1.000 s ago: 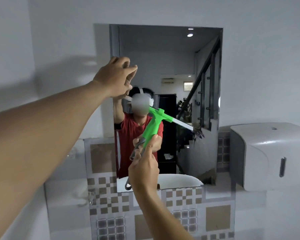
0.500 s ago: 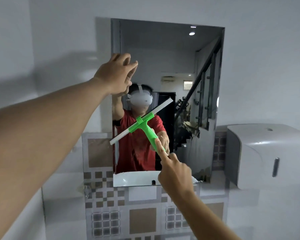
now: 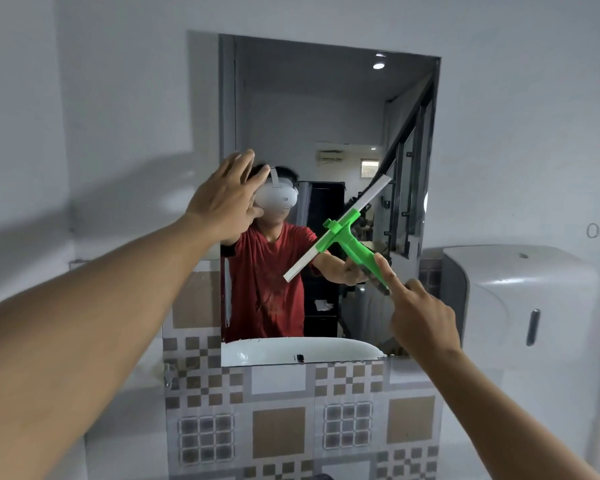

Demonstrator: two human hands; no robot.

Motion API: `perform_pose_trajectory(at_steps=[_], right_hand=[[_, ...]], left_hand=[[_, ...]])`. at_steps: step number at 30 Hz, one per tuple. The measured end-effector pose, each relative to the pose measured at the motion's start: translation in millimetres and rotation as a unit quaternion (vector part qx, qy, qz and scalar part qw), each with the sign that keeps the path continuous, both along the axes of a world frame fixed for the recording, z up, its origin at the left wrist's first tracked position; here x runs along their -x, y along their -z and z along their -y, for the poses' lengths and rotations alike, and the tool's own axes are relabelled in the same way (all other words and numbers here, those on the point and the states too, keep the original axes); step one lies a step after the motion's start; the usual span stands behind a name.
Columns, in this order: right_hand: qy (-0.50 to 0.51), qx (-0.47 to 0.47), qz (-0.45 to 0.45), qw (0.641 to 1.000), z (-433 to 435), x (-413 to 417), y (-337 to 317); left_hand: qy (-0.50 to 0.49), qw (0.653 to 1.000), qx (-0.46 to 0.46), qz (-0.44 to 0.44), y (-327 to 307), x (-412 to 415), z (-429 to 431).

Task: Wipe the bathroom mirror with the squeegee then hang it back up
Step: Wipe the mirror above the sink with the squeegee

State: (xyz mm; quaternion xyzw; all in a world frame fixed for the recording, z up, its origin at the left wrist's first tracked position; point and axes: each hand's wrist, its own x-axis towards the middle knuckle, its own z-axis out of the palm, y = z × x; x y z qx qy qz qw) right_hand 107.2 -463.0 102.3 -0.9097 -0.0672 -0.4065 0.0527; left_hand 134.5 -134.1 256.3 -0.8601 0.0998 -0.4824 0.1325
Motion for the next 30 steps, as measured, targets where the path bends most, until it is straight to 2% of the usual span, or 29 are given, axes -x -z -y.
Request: perform_pose_trajectory(at_steps=[5,10,23,27,30], right_hand=[[0.009,-0.062,-0.035,0.997,6.8,-4.5,23.9],[-0.002,-0.166,-0.064,0.984,9.4,-3.6,61.4],[-0.054,-0.307,-0.134,0.941,-50.9,7.3,109.1],[-0.083,-0.356,-0.142,0.92,-68.4,16.0,106.6],[-0.135,-0.418,-0.165,0.883,-93.1,25.0,100.4]], left_hand=[[0.008,1.0,0.002,0.009,-2.4,-1.0,1.0],[0.007,1.0,0.008,0.009,-1.2,-0.2,3.3],[-0.02,0.999,-0.014,0.026,5.9,1.4,8.1],[-0.005,1.0,-0.002,0.031,11.7,-0.5,8.0],[-0.007,0.999,0.0,0.034,11.8,-1.4,7.4]])
